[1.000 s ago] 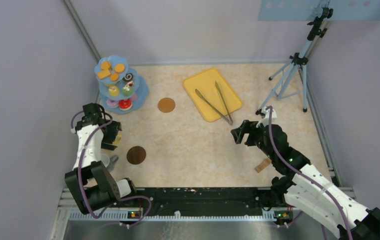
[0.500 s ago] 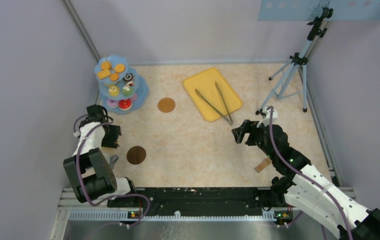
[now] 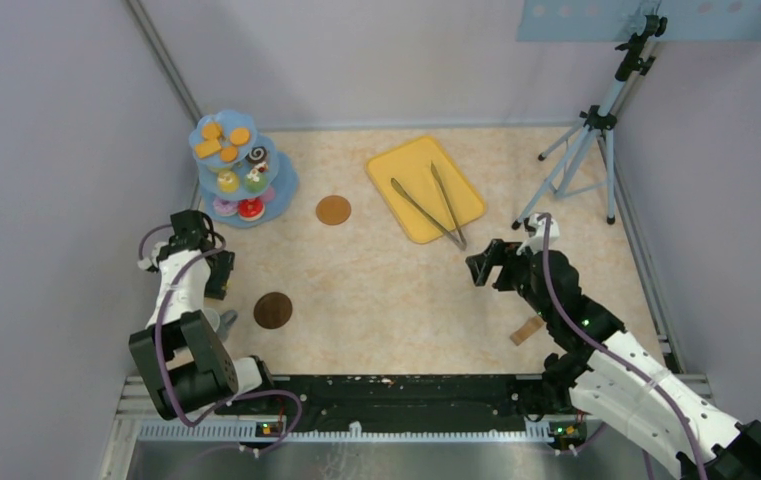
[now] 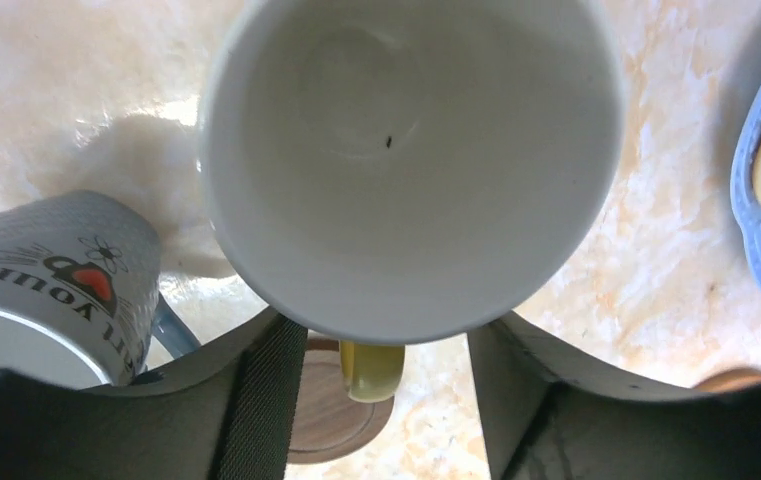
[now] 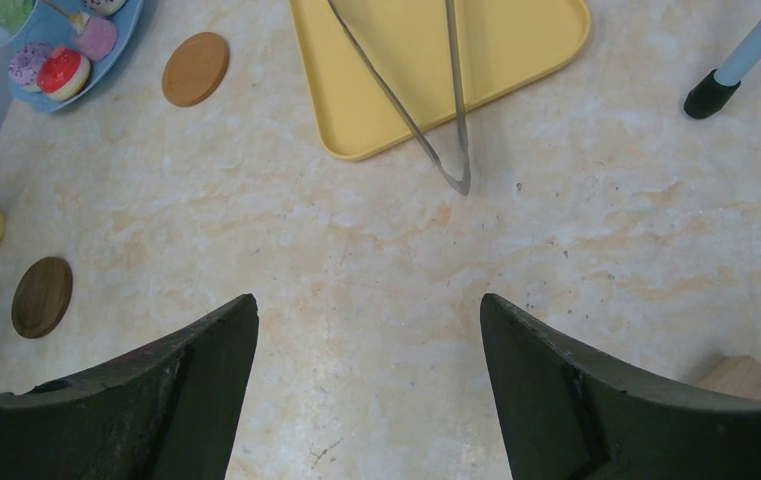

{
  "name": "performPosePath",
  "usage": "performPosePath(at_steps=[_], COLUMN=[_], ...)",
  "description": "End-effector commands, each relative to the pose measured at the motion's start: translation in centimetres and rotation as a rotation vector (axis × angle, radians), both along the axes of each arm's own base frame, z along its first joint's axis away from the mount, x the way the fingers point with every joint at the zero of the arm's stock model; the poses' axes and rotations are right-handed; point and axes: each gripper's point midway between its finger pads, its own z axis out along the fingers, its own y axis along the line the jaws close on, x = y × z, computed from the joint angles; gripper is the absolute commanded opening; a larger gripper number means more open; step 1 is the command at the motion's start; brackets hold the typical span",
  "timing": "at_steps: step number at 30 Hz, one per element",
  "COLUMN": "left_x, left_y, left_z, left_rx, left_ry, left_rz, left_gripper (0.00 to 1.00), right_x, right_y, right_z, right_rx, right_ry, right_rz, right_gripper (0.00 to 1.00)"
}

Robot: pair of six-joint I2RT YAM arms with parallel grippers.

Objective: Serve the afternoon tea

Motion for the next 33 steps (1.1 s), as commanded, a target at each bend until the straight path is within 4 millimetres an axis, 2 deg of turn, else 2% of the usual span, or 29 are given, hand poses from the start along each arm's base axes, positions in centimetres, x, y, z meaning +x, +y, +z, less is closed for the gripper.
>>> performPosePath(at_steps=[1,5,8,11,16,18,20,23,26,29,33], left_x=[-0.2,-0.1,0.4,1.0,0.7,0.7,0.7,0.9,1.4,2.5,4.7], left_y=[1.5,2.1,2.3,2.5,2.7,2.5,2.3,1.4,-1.2,-6.3,-11.6], left_z=[0.5,-0.2,-0.1,0.2,0.4,0.6,1.0,2.2,4.2,6.6,9.0], left_rx=[0.078,0.094,0.113,0.139,0.17,0.172,0.169,0.162,0.16,0.16,0.191], left_ry=[0.021,0.067,0.047,-0.003,-0.005,-0.011,-0.025,-0.07,-0.139,-0.242,-0.311], left_rz=[-0.006,-0.017,-0.041,-0.067,-0.092,-0.109,-0.119,-0.156,-0.201,-0.289,-0.439], left_gripper=[0.68,0.67,0.6,0.48,0.28,0.17,0.01,0.0,0.0,0.0,0.0], right_x=[0.4,0.4,0.3,0.3,0.3,0.3,0.3,0.3,0.3,0.3,0.3], right_y=[-0.2,-0.3,-0.3,-0.3,-0.2,-0.2,-0.1,-0.1,-0.1,-0.1,0.0], right_z=[0.8,0.8,0.6,0.4,0.4,0.4,0.4,0.5,0.4,0.3,0.6], right_rx=[0.002,0.004,0.001,0.0,0.004,0.007,0.01,0.013,0.013,0.023,0.044], right_ry=[-0.035,-0.036,-0.032,-0.027,-0.026,-0.027,-0.027,-0.026,-0.025,-0.023,-0.039], right_rz=[-0.012,-0.016,-0.016,-0.013,-0.012,-0.013,-0.011,-0.009,-0.011,-0.015,-0.016], right_gripper=[0.8,0.8,0.8,0.8,0.8,0.8,0.8,0.8,0.8,0.79,0.79])
